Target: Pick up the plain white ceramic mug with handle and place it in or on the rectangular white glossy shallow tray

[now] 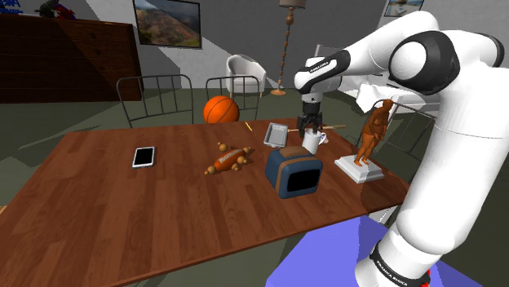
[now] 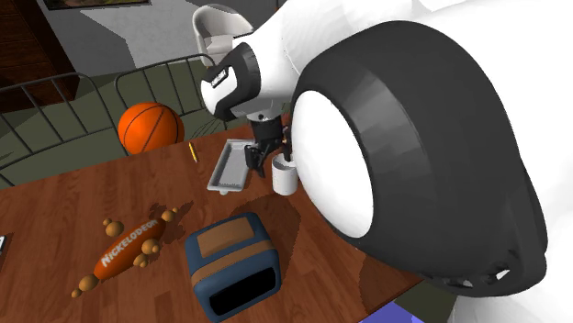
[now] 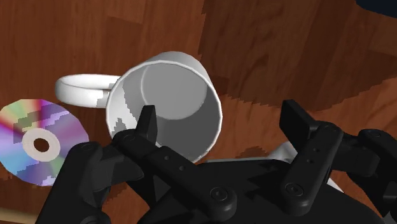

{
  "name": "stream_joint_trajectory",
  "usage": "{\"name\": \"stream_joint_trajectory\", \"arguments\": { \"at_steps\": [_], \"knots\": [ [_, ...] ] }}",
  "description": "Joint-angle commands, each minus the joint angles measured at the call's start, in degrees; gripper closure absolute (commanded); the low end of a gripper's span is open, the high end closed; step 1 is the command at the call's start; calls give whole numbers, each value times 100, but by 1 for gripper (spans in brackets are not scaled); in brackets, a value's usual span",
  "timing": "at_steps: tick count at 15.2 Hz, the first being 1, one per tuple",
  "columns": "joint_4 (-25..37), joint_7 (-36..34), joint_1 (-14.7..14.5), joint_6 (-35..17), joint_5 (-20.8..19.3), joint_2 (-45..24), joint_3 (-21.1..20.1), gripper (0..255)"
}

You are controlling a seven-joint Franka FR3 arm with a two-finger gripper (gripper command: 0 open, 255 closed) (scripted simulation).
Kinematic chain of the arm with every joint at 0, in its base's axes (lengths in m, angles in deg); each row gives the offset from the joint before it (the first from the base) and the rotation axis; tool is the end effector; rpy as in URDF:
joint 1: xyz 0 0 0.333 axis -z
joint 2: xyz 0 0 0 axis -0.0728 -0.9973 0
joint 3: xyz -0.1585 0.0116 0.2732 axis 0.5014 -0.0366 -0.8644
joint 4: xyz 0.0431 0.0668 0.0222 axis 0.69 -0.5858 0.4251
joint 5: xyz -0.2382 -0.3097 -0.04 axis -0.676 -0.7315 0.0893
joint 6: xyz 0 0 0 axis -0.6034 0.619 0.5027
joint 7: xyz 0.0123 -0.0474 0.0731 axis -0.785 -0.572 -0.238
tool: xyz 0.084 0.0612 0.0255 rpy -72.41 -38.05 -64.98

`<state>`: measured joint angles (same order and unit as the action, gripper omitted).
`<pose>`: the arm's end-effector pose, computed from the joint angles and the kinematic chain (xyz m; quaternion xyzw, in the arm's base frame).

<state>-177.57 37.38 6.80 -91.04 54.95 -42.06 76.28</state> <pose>0.5103 -0.2824 0.3757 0.9916 -0.0974 -0.0855 0.0037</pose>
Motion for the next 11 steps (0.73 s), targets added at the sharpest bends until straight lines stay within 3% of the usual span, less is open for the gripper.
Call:
{"name": "stream_joint_trajectory", "arguments": {
  "at_steps": [1,5,11],
  "knots": [
    [-93,16,13,-142,10,-46,4,0],
    [-278,34,26,-405,36,-128,1,0],
    [-278,34,26,-405,36,-128,1,0]
  ]
}}
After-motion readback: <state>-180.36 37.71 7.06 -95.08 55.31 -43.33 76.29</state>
